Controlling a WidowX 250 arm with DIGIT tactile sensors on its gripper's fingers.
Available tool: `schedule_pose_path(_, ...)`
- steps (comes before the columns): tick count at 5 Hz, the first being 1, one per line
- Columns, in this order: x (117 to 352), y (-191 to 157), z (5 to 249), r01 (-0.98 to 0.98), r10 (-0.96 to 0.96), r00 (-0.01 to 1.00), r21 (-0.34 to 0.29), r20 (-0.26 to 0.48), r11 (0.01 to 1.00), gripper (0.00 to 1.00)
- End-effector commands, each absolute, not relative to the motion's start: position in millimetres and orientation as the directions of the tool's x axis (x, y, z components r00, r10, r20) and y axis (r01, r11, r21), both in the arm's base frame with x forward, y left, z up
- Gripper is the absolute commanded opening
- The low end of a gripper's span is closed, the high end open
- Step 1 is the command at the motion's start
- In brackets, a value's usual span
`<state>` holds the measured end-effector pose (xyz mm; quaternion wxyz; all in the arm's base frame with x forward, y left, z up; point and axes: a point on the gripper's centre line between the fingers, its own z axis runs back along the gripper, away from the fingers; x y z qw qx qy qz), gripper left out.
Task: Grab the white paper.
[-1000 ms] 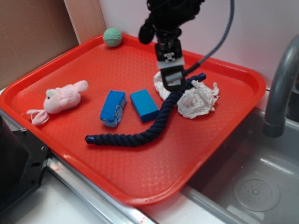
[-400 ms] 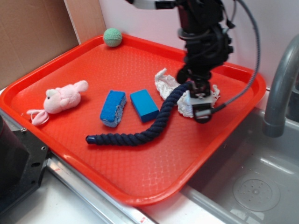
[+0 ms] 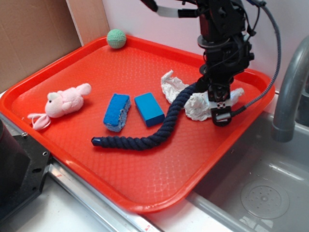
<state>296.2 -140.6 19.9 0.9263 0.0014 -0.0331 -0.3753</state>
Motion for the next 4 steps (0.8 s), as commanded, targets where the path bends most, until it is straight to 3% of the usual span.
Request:
schedule_pose_path(1,236,-102,74,0.565,-0.568,0.823,0.075,0.022,0.822,0.0)
schedule_pose_path(2,191,-68,118,0.342,-0.344,0.939,0.201,-0.022,0.918,0.0)
schedule_pose_path(4,162,-25,206,-0.027,0.015,0.995,0.116,0.103,0.993,0.0)
